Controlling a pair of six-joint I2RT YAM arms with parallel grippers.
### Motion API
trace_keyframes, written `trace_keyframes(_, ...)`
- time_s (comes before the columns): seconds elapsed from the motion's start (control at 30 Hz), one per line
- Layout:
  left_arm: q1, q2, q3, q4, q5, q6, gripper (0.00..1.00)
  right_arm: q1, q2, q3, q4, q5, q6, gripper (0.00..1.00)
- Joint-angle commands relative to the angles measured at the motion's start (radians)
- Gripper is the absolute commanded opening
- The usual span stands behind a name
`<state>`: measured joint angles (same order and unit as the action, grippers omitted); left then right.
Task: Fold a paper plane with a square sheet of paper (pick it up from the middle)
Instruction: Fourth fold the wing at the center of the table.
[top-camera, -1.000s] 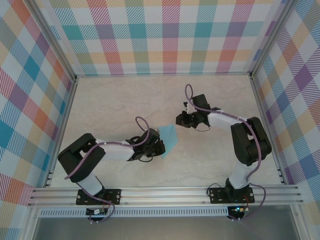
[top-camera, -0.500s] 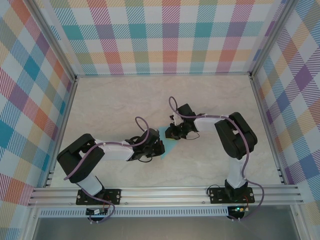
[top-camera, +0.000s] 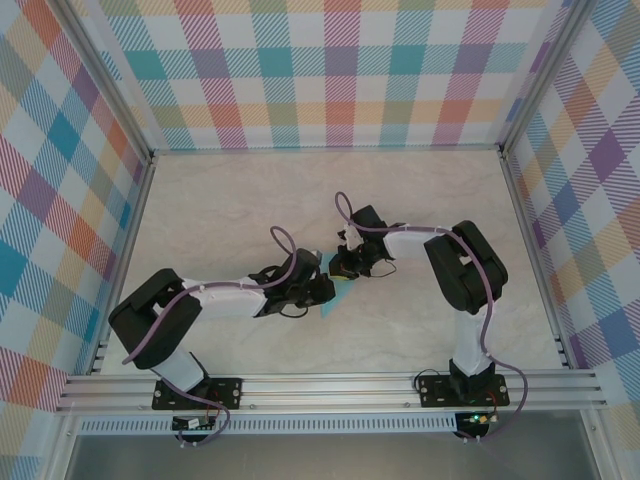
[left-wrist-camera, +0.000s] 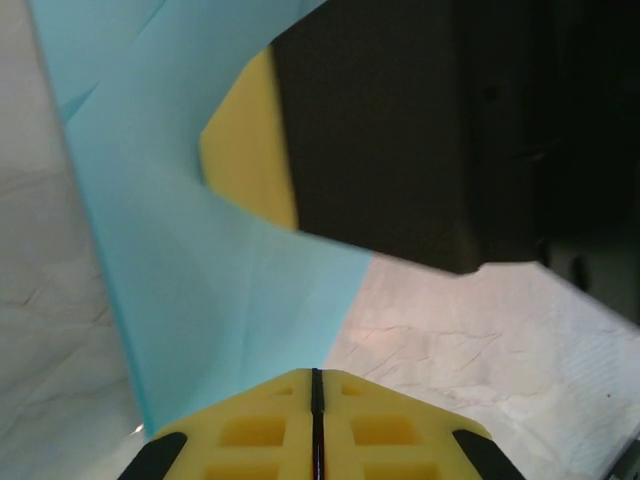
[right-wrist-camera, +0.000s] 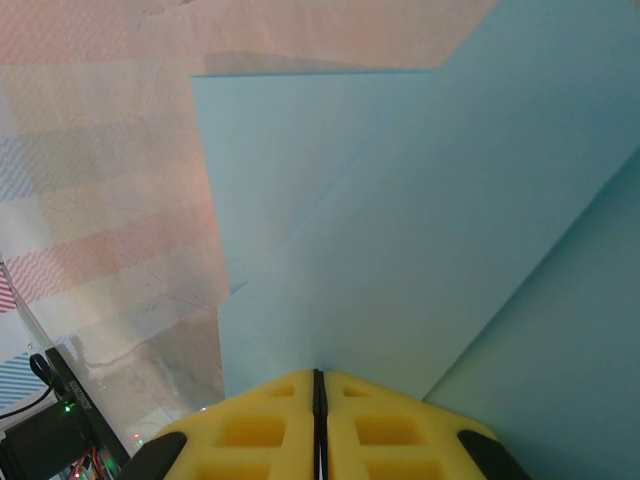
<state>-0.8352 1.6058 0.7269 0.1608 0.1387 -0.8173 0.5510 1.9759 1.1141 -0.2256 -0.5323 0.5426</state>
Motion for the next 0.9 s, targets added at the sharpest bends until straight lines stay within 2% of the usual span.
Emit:
trace_keyframes(0.0, 0.006, 0.043, 0.052, -0.042, -0.004, 0.023, 0.10, 0.006, 0.065, 0.000, -0.069, 0.116, 0.011, 0.09)
trace_keyframes(0.3, 0.007, 0.097, 0.036, -0.056, 0.000, 0.001, 0.08, 0.006, 0.088, 0.016, -0.106, 0.155, 0.018, 0.09)
trace_keyframes(0.57, 0.006, 0.055, -0.054, -0.035, 0.060, -0.024, 0.03, 0.006, 0.108, 0.036, -0.146, 0.184, 0.028, 0.08)
trace_keyframes(0.87, 0.005, 0.002, -0.097, -0.075, 0.111, 0.039, 0.01, 0.007, 0.123, 0.041, -0.159, 0.196, 0.042, 0.08)
